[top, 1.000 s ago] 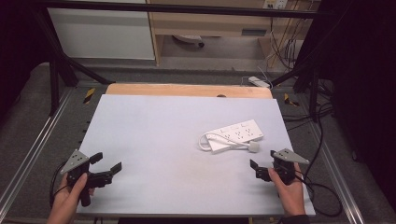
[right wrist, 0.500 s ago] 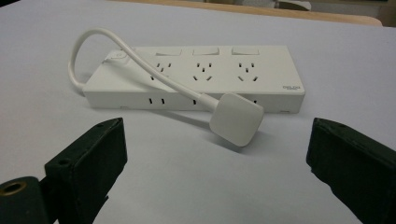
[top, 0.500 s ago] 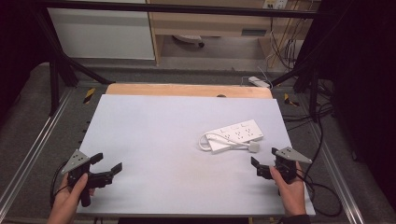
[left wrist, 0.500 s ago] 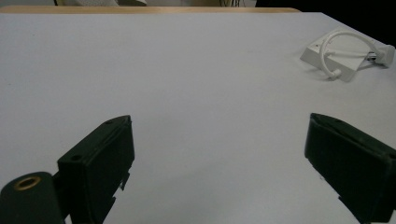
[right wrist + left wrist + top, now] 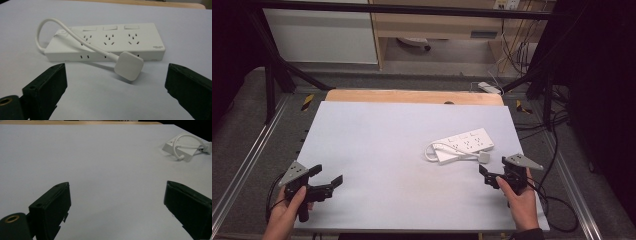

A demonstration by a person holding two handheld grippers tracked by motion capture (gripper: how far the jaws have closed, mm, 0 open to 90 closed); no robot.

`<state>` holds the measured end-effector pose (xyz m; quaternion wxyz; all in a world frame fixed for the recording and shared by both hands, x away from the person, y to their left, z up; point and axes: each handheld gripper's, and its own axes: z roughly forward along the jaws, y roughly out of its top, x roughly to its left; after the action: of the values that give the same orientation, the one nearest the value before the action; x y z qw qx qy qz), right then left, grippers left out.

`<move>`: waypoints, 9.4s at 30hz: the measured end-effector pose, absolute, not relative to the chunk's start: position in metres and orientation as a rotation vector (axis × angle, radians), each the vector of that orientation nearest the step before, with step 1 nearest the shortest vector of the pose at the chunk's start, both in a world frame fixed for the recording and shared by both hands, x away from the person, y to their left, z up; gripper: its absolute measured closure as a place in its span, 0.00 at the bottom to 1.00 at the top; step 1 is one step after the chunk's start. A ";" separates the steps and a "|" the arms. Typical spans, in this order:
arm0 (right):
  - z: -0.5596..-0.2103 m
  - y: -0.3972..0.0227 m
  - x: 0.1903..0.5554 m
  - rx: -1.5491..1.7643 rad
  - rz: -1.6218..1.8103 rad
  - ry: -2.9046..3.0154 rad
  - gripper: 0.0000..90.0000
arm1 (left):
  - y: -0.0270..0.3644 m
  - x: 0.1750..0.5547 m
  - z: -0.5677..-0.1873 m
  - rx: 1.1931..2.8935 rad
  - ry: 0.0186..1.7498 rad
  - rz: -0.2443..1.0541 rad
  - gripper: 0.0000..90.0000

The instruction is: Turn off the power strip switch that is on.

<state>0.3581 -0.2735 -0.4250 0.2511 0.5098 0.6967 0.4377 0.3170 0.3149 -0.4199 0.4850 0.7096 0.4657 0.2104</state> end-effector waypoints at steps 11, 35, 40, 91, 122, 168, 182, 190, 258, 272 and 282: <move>-0.408 -0.269 0.379 1.354 1.161 1.932 0.07 | 0.314 0.317 -0.421 1.743 1.134 0.509 0.08; -0.379 -0.269 0.411 1.330 1.241 1.921 0.11 | 0.313 0.318 -0.423 1.756 1.135 0.504 0.08; -0.376 -0.267 0.417 1.323 1.240 1.915 0.17 | 0.313 0.318 -0.423 1.755 1.134 0.500 0.08; -0.398 -0.240 0.484 1.248 1.276 1.892 1.00 | 0.311 0.319 -0.425 1.775 1.137 0.504 0.08; -0.421 -0.229 0.498 1.264 1.192 1.959 1.00 | 0.312 0.320 -0.425 1.777 1.141 0.504 0.08; -0.440 -0.229 0.499 1.317 1.101 2.027 1.00 | 0.311 0.320 -0.426 1.782 1.143 0.496 0.08; -0.440 -0.231 0.500 1.324 1.090 2.034 1.00 | 0.311 0.320 -0.426 1.787 1.139 0.496 0.08; -0.440 -0.230 0.501 1.335 1.093 2.032 1.00 | 0.311 0.320 -0.426 1.788 1.138 0.497 0.08; -0.442 -0.225 0.499 1.332 1.097 2.015 1.00 | 0.310 0.320 -0.427 1.802 1.136 0.499 0.08; -0.443 -0.226 0.500 1.337 1.087 2.023 1.00 | 0.311 0.320 -0.426 1.802 1.134 0.500 0.08; -0.442 -0.226 0.498 1.323 1.103 2.015 1.00 | 0.311 0.320 -0.426 1.804 1.131 0.499 0.08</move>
<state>0.4982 -0.2256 -0.4416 0.2430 0.4840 0.7374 0.4037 0.3196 0.3108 -0.4263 0.4596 0.7326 0.4594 0.2027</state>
